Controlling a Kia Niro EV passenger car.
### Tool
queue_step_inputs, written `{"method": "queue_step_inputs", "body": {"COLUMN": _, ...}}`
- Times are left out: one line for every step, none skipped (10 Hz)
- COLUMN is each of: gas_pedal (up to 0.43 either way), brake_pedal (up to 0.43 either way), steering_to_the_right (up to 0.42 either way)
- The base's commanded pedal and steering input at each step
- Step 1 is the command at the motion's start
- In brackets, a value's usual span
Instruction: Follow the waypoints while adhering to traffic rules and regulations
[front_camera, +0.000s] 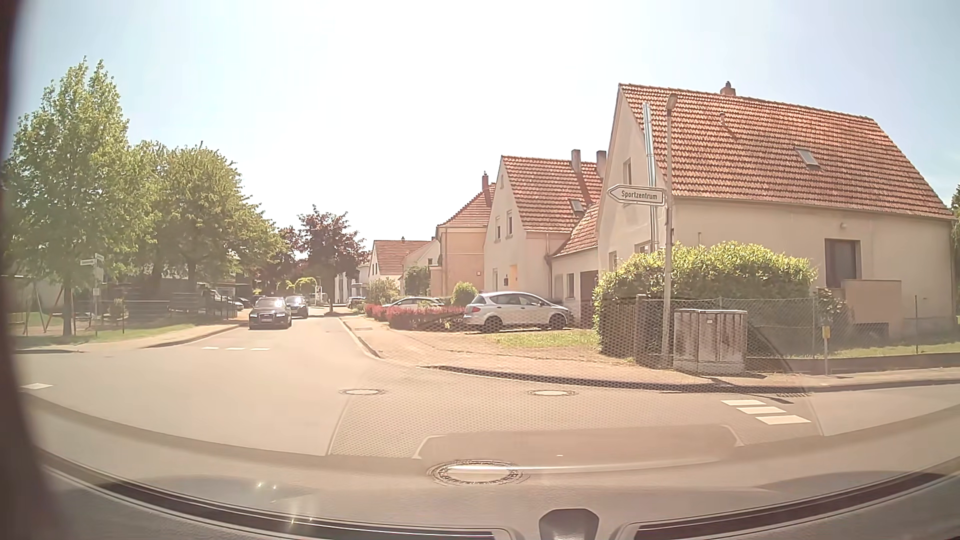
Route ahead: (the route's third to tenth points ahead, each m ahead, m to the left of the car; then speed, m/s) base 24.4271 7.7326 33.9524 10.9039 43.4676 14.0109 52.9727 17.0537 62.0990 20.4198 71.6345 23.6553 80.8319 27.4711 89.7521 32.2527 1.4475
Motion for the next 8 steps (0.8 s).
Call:
{"method": "queue_step_inputs", "body": {"gas_pedal": 0.15, "brake_pedal": 0.006, "steering_to_the_right": -0.146}}
{"method": "queue_step_inputs", "body": {"gas_pedal": 0.15, "brake_pedal": 0.006, "steering_to_the_right": -0.158}}
{"method": "queue_step_inputs", "body": {"gas_pedal": 0.15, "brake_pedal": 0.006, "steering_to_the_right": -0.173}}
{"method": "queue_step_inputs", "body": {"gas_pedal": 0.15, "brake_pedal": 0.006, "steering_to_the_right": -0.19}}
{"method": "queue_step_inputs", "body": {"gas_pedal": 0.15, "brake_pedal": 0.006, "steering_to_the_right": -0.203}}
{"method": "queue_step_inputs", "body": {"gas_pedal": 0.157, "brake_pedal": 0.012, "steering_to_the_right": -0.221}}
{"method": "queue_step_inputs", "body": {"gas_pedal": 0.157, "brake_pedal": 0.006, "steering_to_the_right": -0.234}}
{"method": "queue_step_inputs", "body": {"gas_pedal": 0.169, "brake_pedal": 0.006, "steering_to_the_right": -0.246}}
